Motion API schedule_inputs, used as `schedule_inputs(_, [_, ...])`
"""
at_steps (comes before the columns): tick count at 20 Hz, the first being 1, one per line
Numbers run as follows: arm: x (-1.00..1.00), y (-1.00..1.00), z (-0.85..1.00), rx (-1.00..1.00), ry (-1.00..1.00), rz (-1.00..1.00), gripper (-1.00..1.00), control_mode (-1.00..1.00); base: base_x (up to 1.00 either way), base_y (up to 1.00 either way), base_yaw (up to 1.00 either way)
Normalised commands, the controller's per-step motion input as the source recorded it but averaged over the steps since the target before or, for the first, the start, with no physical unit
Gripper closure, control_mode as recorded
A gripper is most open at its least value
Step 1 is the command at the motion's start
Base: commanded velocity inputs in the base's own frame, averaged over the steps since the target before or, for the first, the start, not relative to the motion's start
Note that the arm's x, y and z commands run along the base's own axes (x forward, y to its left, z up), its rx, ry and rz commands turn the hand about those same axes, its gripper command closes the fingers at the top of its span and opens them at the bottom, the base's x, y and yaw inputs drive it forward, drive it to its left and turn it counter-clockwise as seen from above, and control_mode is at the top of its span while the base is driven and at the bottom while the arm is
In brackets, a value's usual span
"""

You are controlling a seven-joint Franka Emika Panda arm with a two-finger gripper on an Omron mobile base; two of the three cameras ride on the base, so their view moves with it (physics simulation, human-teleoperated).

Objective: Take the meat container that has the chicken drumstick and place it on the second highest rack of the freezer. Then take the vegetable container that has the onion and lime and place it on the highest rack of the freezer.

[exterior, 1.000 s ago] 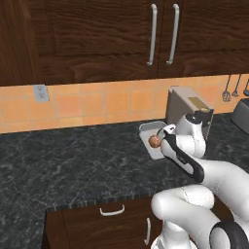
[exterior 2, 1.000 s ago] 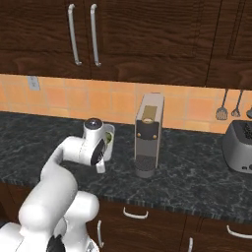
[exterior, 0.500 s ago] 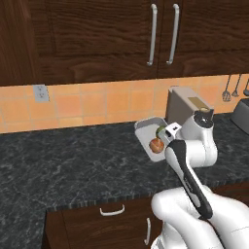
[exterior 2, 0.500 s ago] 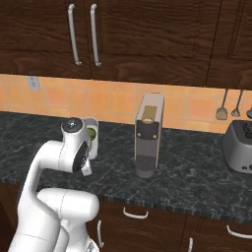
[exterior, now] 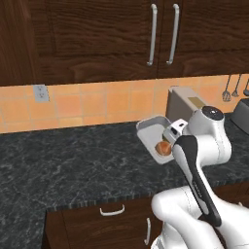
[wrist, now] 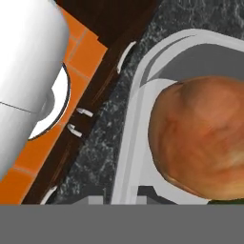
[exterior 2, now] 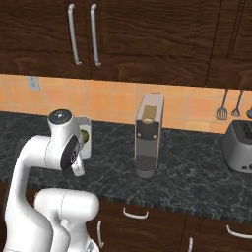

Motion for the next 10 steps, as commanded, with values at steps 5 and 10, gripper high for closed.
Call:
schedule_inputs(5, [-0.42,0.0,0.0,-0.05,0.07,0.0,1.0,-1.0,0.0,0.0,0.0])
schedule_inputs(10, [-0.6,0.0,0.0,0.0,-0.01,0.0,1.0,-1.0,0.0,0.0,0.0])
